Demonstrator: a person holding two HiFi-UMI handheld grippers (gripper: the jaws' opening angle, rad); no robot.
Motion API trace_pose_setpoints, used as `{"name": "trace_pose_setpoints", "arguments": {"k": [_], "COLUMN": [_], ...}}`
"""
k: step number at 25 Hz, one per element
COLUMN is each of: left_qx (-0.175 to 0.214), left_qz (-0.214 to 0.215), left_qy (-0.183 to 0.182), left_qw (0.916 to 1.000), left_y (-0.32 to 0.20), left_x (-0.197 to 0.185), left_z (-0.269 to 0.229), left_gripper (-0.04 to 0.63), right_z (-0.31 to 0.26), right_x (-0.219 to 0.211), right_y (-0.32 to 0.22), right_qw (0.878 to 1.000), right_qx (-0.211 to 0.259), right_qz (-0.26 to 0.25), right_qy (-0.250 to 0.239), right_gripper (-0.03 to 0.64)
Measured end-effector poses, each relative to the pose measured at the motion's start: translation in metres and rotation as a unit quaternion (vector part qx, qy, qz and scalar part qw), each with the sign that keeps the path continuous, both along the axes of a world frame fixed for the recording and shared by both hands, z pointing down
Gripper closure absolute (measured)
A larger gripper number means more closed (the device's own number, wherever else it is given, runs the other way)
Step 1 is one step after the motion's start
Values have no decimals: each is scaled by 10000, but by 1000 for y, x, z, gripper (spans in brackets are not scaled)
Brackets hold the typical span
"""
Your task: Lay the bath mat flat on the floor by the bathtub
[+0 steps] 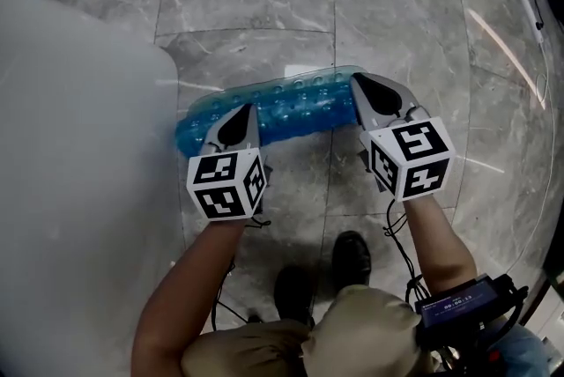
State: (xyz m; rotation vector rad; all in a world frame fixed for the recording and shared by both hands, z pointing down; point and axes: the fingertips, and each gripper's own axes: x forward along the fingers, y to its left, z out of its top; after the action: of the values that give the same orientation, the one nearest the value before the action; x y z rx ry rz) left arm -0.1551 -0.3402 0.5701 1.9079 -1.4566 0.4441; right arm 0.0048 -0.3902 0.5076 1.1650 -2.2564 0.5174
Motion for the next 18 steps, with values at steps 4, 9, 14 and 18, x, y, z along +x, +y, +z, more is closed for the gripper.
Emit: {"name": "trace_pose_setpoints", "arguments": {"k": [4, 9, 14, 18], "left_qx": [274, 325, 385, 984], "left_qz": [3, 10, 45, 1], "left_qy": [-197, -254, -240, -165], "left_qw": [9994, 9992, 9990, 9950], "left_y": [-2, -2, 7, 25], "left_x": [-1, 0, -1, 3], "left_z": [-1, 2, 4, -1], "left_gripper": [591, 591, 591, 591], "right_z": [19, 46, 17, 37], "right_x": [-30, -24, -2, -19], "right_y": [5, 27, 46, 44], "right_qw": [9996, 9940, 9971, 9982], "right_qx": [-48, -567, -549, -224], "right_qz": [-120, -126, 496, 449], "right_qy": [249, 922, 202, 334], "right_gripper": [609, 604, 556, 614]}}
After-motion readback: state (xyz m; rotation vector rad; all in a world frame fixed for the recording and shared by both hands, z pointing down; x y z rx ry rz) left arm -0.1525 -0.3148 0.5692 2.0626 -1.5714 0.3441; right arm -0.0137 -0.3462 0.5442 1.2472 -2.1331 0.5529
